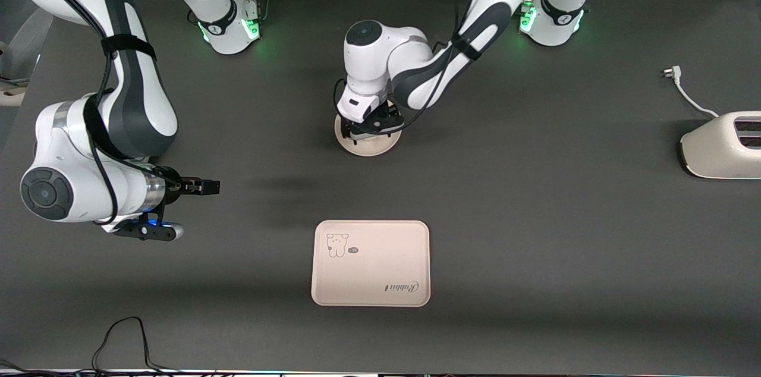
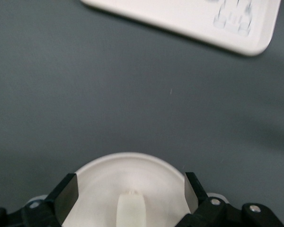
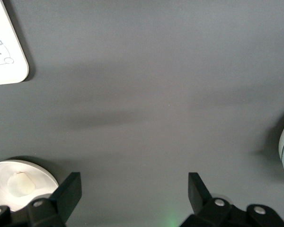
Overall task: Place bun in plate and plate on tray
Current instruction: 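Withdraw the left gripper while the right gripper reaches the plate rim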
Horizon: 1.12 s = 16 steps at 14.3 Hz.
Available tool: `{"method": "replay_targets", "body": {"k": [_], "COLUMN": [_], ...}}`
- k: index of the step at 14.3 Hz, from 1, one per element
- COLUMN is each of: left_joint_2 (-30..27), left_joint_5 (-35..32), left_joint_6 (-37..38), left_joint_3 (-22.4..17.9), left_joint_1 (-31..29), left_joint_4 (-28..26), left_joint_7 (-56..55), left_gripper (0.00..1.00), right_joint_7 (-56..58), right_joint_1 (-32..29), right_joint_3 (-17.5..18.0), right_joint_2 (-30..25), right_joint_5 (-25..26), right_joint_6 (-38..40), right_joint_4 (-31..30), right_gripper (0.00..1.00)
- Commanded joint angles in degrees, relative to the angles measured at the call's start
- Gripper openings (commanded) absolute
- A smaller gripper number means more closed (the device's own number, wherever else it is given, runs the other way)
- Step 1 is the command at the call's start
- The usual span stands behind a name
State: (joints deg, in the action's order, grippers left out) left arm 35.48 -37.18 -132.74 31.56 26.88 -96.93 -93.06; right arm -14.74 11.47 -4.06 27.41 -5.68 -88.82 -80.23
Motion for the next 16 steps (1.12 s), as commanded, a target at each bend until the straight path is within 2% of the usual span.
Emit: {"method": "replay_targets", "body": {"k": [1,3,5,6,7,9,11,14,16], "left_joint_2": [-3.0,-3.5,-3.4,-5.8,-7.6,-12.2,-16.2,-20.6,-23.4], "left_joint_5": [0.6,2.3,2.7,6.4,12.4,23.1,32.1,36.0,36.0], "left_joint_6": [1.0,0.9,0.7,0.7,0.9,4.4,11.2,17.4,20.7], "left_joint_3": [3.3,9.6,14.7,13.9,12.0,6.9,-1.0,-15.4,-22.7], "left_joint_1": [-5.7,-14.7,-22.5,-23.0,-23.1,-23.1,-23.5,-23.1,-23.3], "left_joint_4": [-1.3,-1.3,-1.3,-1.3,-1.5,-1.9,-1.2,-0.7,-0.7], "left_joint_7": [6.3,13.3,21.2,25.3,30.3,47.9,65.6,90.7,99.7], "left_gripper": [1.0,1.0,1.0,1.0,1.0,1.0,1.0,1.0,1.0], "right_joint_7": [-1.9,-2.1,-7.6,-9.8,-11.9,-16.4,-20.1,-22.0,-23.0], "right_joint_1": [1.0,2.9,4.0,6.1,7.7,10.6,14.1,19.5,23.8], "right_joint_3": [0.1,0.0,0.1,0.1,0.1,0.1,0.1,0.1,0.0], "right_joint_2": [1.3,2.0,2.7,2.8,3.1,3.3,2.9,1.9,1.8], "right_joint_5": [-0.9,-2.9,-5.7,-5.9,-5.9,-5.9,-5.9,-5.9,-5.9], "right_joint_6": [0.2,-0.2,-1.9,-2.9,-5.0,-9.1,-12.0,-12.5,-12.7], "right_joint_4": [0.4,0.4,0.3,-0.5,-1.6,-4.6,-8.5,-12.4,-14.9], "right_gripper": [1.0,1.0,1.0,1.0,1.0,1.0,1.0,1.0,1.0]}}
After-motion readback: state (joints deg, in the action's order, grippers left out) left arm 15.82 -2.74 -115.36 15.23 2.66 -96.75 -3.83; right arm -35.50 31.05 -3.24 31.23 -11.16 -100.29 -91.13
